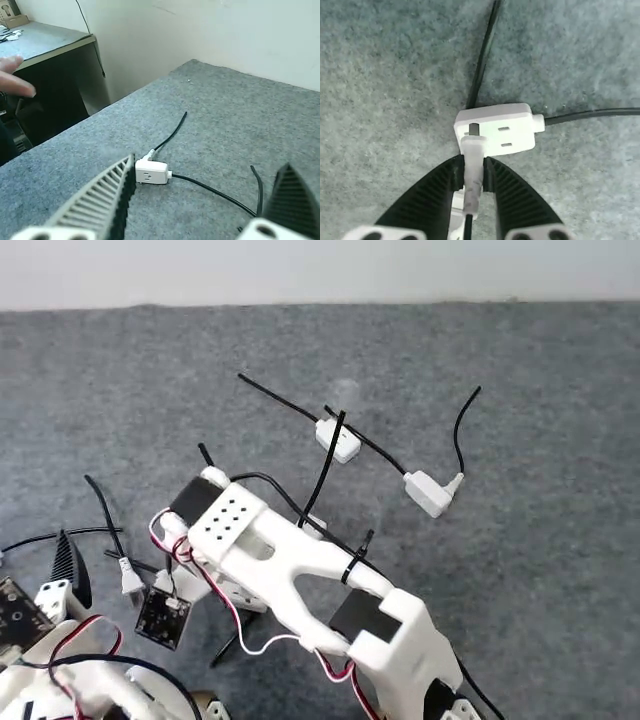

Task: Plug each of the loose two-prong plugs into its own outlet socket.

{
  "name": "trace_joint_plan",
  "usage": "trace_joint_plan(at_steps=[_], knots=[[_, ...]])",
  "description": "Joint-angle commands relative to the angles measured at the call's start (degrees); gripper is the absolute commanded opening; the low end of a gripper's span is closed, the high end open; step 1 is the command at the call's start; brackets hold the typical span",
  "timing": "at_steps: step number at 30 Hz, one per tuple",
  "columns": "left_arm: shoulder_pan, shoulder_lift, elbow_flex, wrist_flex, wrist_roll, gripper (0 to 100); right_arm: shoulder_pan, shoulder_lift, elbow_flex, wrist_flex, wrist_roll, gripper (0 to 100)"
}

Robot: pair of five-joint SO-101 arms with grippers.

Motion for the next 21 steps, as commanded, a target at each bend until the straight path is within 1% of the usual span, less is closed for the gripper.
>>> trace_joint_plan(at_steps=[1,3,11,15,21], knots=[[0.0,-0.79,-1.63,0.09,-0.7,41,0.84,0.31,-3.52,2.07,1.14,0.9],[0.0,-0.79,-1.63,0.09,-0.7,41,0.75,0.4,-4.48,3.56,1.41,0.9],[0.09,-0.79,-1.63,0.18,-0.7,41,1.19,0.48,-4.84,3.91,1.49,0.9],[0.18,-0.79,-1.63,0.79,-0.79,41,2.51,0.48,-4.84,4.0,3.87,0.9],[0.18,-0.79,-1.63,0.79,-0.79,41,3.47,0.48,-4.92,3.74,4.92,0.9]])
